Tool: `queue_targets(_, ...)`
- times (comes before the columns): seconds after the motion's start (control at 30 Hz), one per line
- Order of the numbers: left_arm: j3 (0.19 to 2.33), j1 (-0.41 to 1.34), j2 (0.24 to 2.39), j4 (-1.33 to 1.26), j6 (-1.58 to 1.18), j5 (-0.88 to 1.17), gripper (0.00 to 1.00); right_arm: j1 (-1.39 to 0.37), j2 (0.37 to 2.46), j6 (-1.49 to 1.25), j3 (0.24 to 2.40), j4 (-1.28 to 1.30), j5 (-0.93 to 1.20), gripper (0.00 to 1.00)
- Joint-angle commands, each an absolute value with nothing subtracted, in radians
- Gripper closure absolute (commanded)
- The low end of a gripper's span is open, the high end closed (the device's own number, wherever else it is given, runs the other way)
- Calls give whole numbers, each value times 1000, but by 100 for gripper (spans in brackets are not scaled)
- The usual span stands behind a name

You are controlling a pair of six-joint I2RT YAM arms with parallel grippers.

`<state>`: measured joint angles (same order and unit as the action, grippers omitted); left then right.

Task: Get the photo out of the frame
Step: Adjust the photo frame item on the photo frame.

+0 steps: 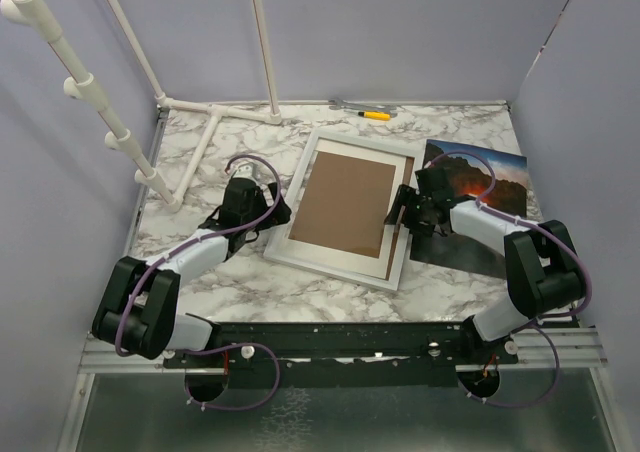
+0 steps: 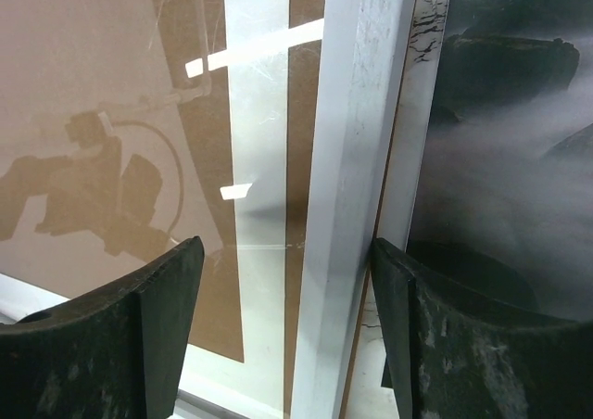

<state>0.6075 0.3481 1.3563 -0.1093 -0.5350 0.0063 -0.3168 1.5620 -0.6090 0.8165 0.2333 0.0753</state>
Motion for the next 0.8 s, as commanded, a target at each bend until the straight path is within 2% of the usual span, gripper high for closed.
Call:
queue_targets(0.0, 607, 341, 1314, -124, -544, -28, 6, -319, 1545, -603, 834, 259, 43, 23)
queue_targets(0.27, 595, 329, 1291, -132, -556, -43, 6, -313, 1596, -621, 829, 228, 64, 22)
queue_targets(0.4, 583, 313, 1281, -140, -568, -33, 6, -313, 1624, -620, 850, 210, 66, 25)
queue_targets(0.77, 548, 278, 1261, -171, -595, -3, 6, -308, 1761, -583, 1010, 187, 74, 28)
